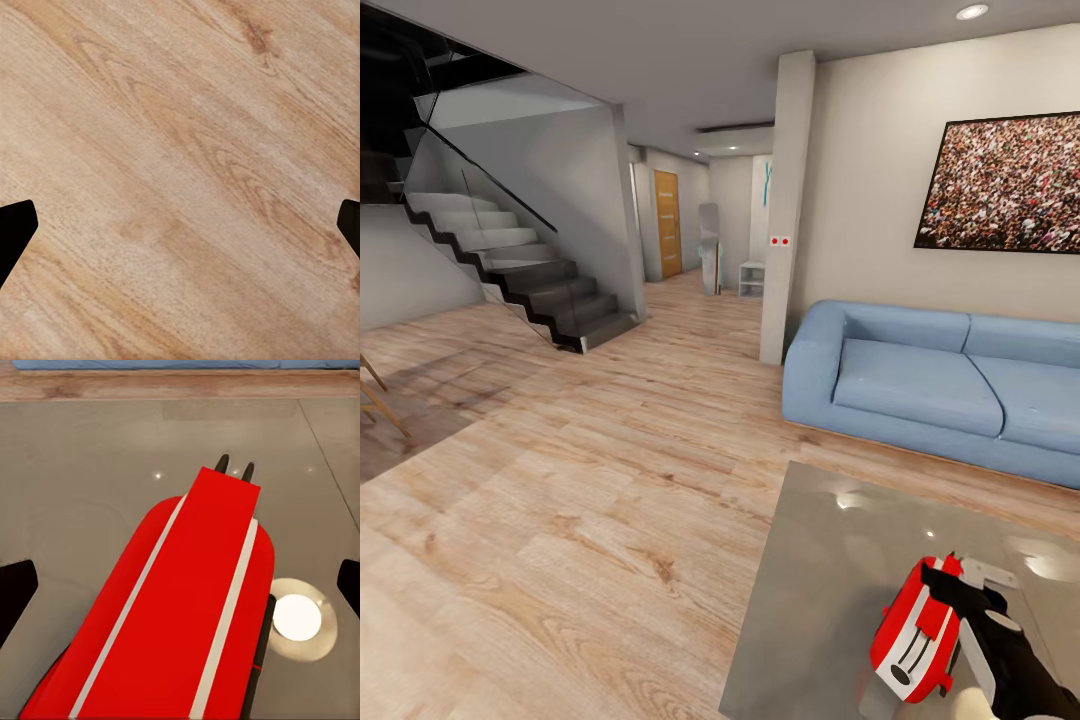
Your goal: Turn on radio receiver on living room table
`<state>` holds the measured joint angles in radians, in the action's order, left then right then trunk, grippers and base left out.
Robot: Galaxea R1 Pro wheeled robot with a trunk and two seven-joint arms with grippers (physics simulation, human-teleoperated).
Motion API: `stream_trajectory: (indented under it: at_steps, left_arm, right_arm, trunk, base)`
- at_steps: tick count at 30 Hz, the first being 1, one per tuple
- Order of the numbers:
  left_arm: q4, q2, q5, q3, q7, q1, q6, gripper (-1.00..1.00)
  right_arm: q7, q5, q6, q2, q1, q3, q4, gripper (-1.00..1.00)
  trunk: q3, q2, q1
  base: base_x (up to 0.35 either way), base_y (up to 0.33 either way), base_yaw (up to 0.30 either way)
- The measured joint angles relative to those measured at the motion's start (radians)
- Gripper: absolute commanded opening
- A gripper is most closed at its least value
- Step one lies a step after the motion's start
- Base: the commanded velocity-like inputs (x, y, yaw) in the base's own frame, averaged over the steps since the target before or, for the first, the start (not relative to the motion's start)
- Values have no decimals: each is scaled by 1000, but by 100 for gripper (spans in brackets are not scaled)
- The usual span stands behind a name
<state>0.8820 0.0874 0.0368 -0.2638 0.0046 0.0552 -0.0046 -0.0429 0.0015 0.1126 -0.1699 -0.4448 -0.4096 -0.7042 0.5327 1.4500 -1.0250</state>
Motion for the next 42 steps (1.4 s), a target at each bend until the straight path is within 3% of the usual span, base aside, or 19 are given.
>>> stream_trajectory:
  at_steps: [17,32,42]
  left_arm:
    - [0,0,0,0,0,0,0,100]
    - [0,0,0,0,0,0,0,100]
    - [0,0,1,0,0,0,0,100]
  right_arm:
    - [0,1,-43,0,0,9,61,100]
    - [0,41,-46,0,0,12,69,100]
    - [1,43,-147,1,0,14,69,100]
  trunk:
    - [0,0,0]
    - [0,0,0]
    - [0,0,0]
  base:
    - [0,0,0]
    - [0,0,0]
    - [0,0,0]
